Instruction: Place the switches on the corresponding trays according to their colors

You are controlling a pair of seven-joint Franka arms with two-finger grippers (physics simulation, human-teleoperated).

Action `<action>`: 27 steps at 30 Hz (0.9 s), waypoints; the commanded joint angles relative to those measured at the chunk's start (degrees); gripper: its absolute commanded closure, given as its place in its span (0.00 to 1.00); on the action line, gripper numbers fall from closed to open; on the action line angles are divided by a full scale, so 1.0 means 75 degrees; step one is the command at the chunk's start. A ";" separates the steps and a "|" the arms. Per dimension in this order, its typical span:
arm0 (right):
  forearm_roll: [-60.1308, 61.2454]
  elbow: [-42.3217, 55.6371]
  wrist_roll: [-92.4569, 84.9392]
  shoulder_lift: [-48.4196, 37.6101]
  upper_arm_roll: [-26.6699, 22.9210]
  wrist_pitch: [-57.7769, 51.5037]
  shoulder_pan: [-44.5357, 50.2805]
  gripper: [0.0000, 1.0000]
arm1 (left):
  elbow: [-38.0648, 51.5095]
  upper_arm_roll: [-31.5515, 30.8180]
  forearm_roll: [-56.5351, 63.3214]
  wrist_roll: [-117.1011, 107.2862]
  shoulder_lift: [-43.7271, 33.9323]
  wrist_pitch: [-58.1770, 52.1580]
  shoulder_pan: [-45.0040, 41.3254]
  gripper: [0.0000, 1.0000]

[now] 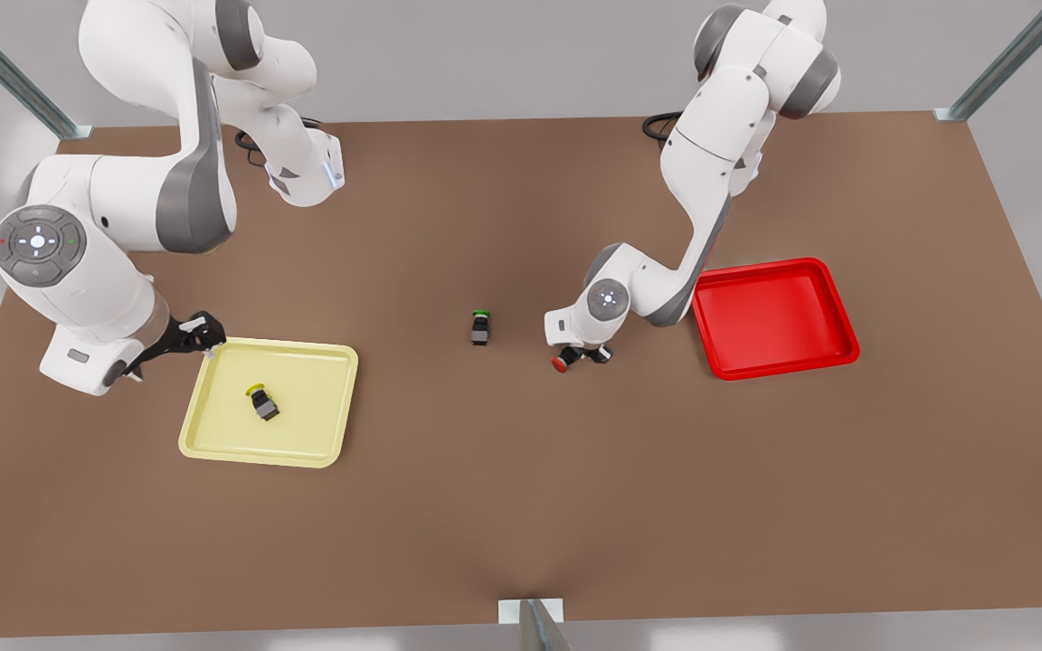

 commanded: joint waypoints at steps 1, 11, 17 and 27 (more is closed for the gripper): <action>0.0012 0.0011 0.0000 0.0004 -0.0001 0.0000 -0.0001 0.00 | 0.0000 0.0000 0.0002 0.0000 0.0000 0.0000 0.0000 0.48; -0.0011 0.0011 0.0012 0.0016 -0.0001 0.0012 0.0011 0.00 | 0.0000 -0.0012 0.0002 -0.0035 -0.0141 -0.0082 0.0035 0.51; -0.0011 0.0011 0.0012 0.0028 -0.0001 0.0012 0.0011 0.00 | -0.0035 -0.0012 0.0002 -0.0012 -0.0492 -0.0140 0.0152 0.51; -0.0035 0.0000 0.0012 0.0039 -0.0013 0.0000 0.0081 0.00 | 0.0563 -0.0012 -0.0044 -0.6302 -0.0457 -0.0902 0.0258 0.00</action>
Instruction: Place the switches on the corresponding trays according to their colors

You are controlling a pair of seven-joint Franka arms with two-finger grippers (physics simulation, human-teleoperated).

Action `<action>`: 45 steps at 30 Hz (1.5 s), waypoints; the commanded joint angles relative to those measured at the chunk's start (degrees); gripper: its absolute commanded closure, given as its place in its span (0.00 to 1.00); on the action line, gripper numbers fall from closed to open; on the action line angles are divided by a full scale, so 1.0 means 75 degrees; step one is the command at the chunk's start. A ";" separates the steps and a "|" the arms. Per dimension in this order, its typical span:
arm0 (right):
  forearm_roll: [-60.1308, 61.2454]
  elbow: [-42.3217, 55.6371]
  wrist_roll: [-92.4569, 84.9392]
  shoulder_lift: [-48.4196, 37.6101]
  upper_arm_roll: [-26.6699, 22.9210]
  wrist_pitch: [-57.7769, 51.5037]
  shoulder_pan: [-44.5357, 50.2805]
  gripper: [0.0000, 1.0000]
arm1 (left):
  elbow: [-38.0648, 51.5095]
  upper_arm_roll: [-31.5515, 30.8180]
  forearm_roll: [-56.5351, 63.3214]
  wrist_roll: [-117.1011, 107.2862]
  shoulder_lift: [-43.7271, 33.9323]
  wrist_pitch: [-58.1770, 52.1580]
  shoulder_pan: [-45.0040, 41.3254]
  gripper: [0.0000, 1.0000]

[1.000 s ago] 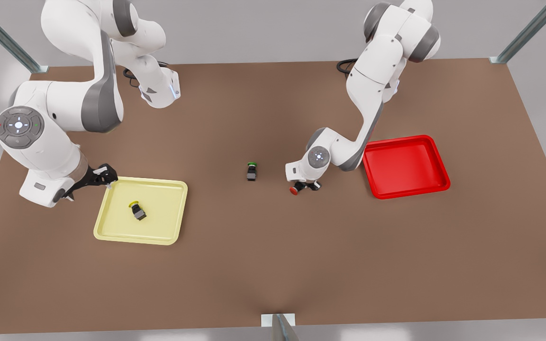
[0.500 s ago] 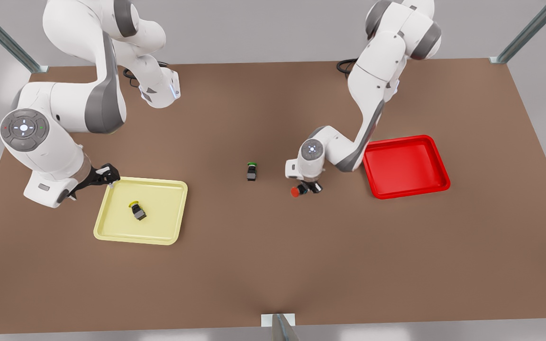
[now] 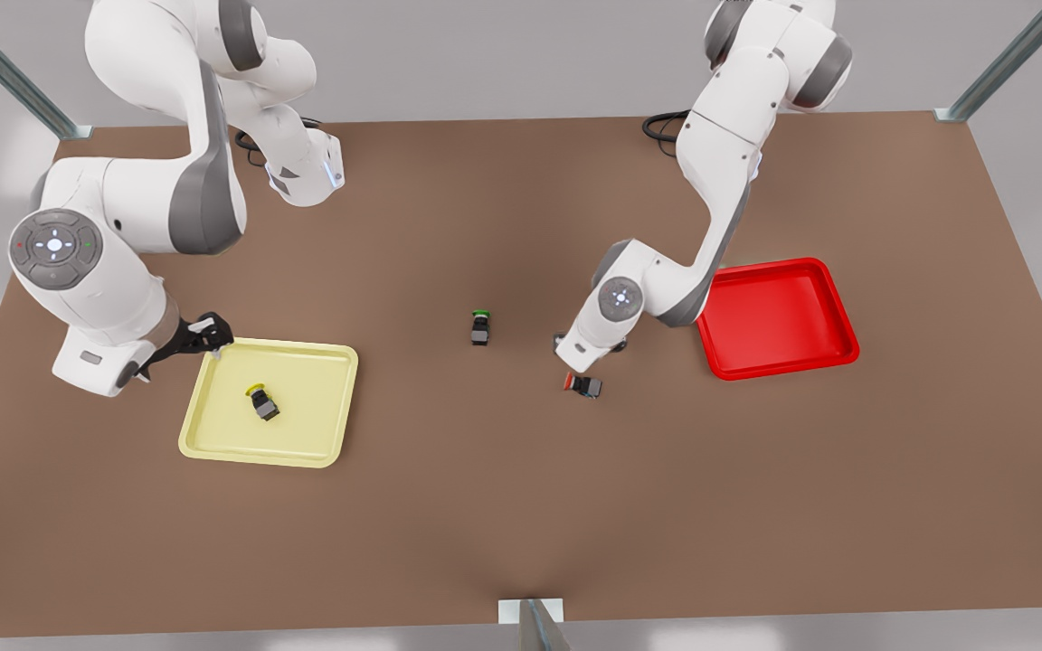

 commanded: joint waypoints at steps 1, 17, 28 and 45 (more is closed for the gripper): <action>0.0003 0.0000 0.0000 -0.0001 0.0005 0.0000 0.0003 0.00 | 0.0091 0.0000 -0.0153 -0.0088 0.0032 -0.0169 0.0003 0.00; 0.0003 -0.0012 0.0000 0.0011 0.0005 -0.0012 0.0038 0.00 | 0.0255 0.0504 -0.1313 -0.5080 0.0349 0.0170 -0.0197 0.02; 0.0003 -0.0012 0.0000 0.0011 0.0005 -0.0117 0.0038 0.00 | 0.0384 0.2085 -0.1642 -0.5092 0.0712 0.0569 -0.1497 0.03; 0.0190 -0.0082 0.0012 0.0245 0.0028 -0.0129 0.0027 0.00 | 0.0619 0.3000 -0.2767 -0.3944 0.1193 0.0498 -0.2329 0.03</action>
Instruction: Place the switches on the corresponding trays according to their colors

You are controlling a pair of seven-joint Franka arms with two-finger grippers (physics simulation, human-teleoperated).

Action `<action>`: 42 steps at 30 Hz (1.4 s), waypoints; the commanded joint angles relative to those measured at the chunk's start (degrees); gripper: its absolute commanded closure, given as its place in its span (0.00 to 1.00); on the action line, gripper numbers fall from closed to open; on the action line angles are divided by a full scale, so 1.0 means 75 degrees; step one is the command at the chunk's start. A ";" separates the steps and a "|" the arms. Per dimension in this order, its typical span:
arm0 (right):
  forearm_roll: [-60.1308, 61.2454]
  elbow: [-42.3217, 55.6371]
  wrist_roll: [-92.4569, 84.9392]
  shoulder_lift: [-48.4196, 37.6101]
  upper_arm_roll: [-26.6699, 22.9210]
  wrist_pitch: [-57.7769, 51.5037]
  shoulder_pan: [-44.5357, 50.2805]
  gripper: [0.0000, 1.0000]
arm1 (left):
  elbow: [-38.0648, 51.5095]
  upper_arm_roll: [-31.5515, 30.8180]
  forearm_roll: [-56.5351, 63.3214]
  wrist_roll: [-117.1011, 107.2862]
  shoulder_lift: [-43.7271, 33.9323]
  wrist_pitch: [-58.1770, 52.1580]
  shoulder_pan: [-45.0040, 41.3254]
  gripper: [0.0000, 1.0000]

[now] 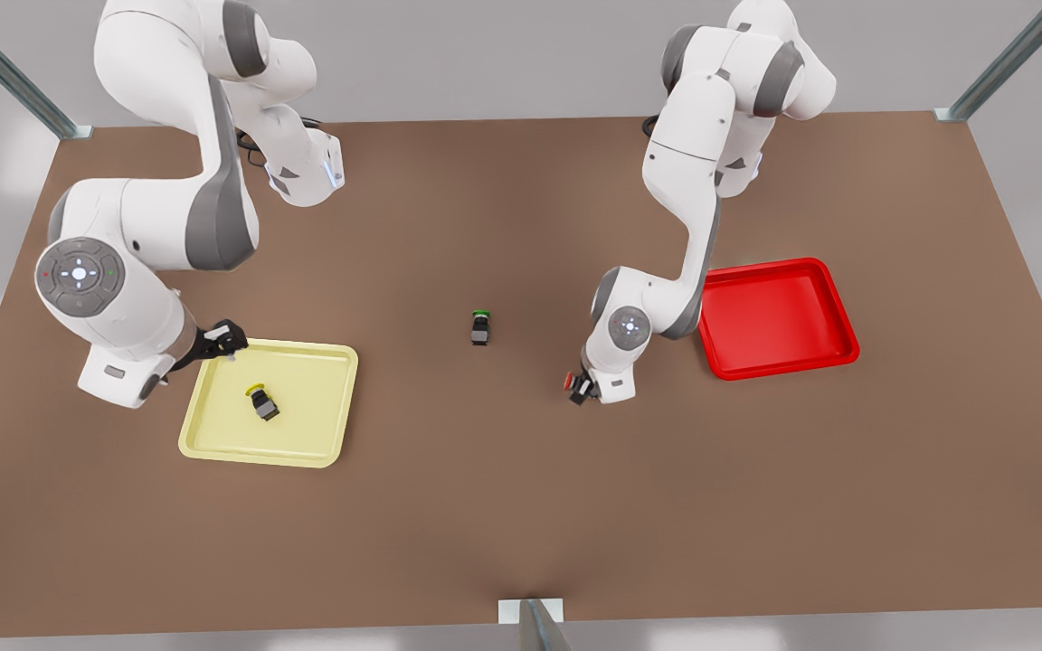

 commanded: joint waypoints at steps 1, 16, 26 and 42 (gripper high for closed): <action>0.0008 0.0005 -0.0012 -0.0012 -0.0001 -0.0004 -0.0002 0.00 | -0.0009 0.0012 -0.0049 0.0044 0.0000 0.0000 0.0000 0.03; 0.0043 0.0005 0.0012 0.0258 -0.0001 0.0523 -0.0060 0.00 | 0.0085 0.0586 -0.1455 -0.0343 0.0352 0.0117 -0.0715 0.04; 0.0043 0.0005 0.0012 0.0304 -0.0001 0.0605 -0.0107 0.00 | 0.0706 0.0809 -0.1443 0.0079 0.0609 0.0023 -0.0621 0.04; 0.0043 0.0005 0.0012 0.0304 -0.0001 0.0617 -0.0096 0.00 | 0.0601 0.0809 -0.1326 0.0852 0.0609 -0.0012 -0.0504 0.45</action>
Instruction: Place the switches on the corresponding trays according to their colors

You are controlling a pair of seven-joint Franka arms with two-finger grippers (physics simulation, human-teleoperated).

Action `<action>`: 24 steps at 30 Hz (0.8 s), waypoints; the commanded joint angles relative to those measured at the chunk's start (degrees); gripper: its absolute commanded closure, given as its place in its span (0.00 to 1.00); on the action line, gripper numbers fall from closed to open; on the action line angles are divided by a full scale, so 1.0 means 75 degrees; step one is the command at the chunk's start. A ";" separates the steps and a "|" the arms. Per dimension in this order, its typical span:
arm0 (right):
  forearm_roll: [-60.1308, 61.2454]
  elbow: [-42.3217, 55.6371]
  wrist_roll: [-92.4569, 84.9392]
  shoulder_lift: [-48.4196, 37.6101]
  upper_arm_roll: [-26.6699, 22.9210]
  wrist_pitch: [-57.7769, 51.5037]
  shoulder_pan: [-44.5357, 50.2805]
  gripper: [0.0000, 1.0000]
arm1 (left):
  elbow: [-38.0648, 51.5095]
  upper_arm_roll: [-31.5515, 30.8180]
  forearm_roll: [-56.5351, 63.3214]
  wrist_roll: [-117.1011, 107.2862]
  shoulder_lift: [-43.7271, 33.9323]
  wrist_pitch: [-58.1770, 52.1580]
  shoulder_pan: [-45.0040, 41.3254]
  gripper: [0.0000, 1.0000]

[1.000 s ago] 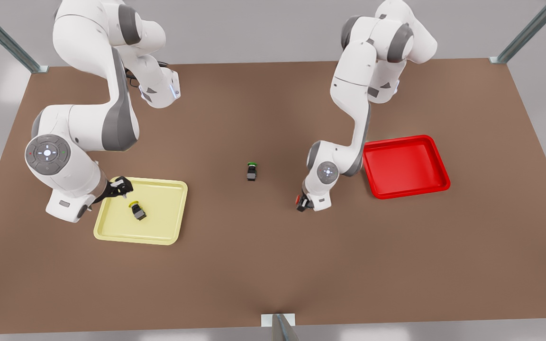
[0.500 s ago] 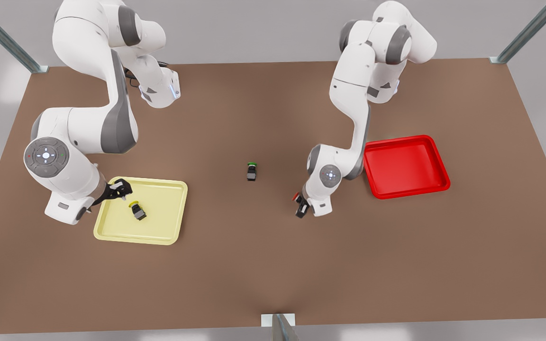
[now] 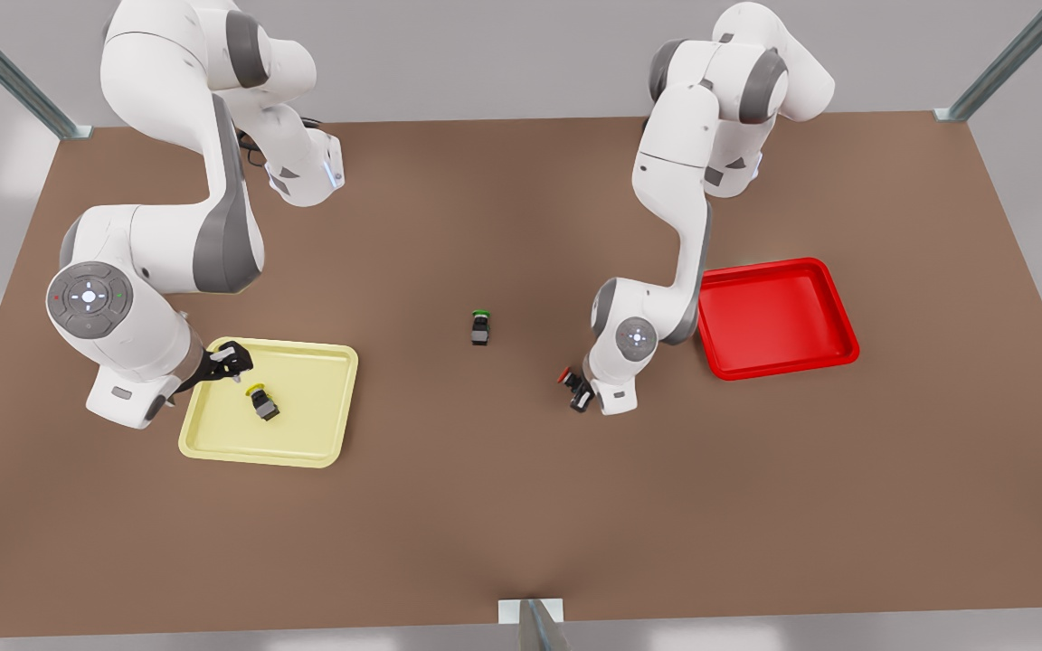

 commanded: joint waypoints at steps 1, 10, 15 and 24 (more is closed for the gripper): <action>0.0000 -0.0003 0.0000 -0.0001 0.0003 0.0000 0.0001 0.00 | -0.0012 0.0000 0.0035 0.0018 -0.0003 0.0000 0.0007 0.48; -0.0012 0.0009 0.0000 -0.0001 -0.0009 0.0000 0.0001 0.00 | -0.0012 0.0000 0.0035 0.0136 -0.0038 -0.0094 -0.0004 0.55; 0.0000 0.0009 0.0000 0.0011 0.0003 0.0000 0.0001 0.00 | -0.0024 0.0000 0.0035 0.0089 -0.0448 -0.0445 0.0019 0.54; 0.0000 0.0009 0.0000 -0.0001 -0.0009 0.0000 0.0024 0.00 | -0.2261 0.0012 0.0878 0.2209 -0.3003 -0.1137 0.1554 0.53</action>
